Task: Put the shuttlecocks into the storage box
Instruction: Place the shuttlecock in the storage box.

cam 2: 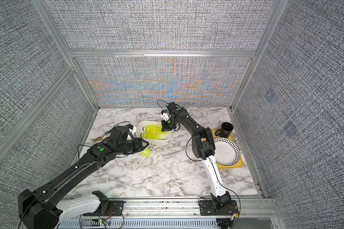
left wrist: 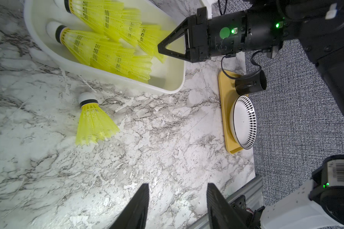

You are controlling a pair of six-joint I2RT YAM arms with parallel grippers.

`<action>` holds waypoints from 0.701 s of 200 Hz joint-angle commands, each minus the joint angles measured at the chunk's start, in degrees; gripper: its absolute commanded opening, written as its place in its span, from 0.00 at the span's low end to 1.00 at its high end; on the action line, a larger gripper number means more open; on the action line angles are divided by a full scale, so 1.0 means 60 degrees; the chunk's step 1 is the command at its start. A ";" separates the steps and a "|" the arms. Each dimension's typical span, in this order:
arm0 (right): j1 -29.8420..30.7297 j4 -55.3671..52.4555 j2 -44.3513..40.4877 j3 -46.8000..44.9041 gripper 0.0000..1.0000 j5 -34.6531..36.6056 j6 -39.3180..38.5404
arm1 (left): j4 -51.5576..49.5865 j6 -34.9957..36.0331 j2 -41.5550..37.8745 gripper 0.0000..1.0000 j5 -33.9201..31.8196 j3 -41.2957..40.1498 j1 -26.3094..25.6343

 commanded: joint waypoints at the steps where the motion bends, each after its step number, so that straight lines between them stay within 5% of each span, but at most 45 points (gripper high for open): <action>1: 0.0008 0.0350 0.0009 -0.0044 0.00 -0.0343 -0.0073 | -0.0095 0.0110 -0.0083 0.50 -0.0089 0.0077 -0.0004; 140: -0.0096 0.0877 0.0172 -0.0349 0.00 -0.0857 -0.0368 | -0.0292 0.0095 -0.0256 0.50 -0.0001 -0.0018 -0.0004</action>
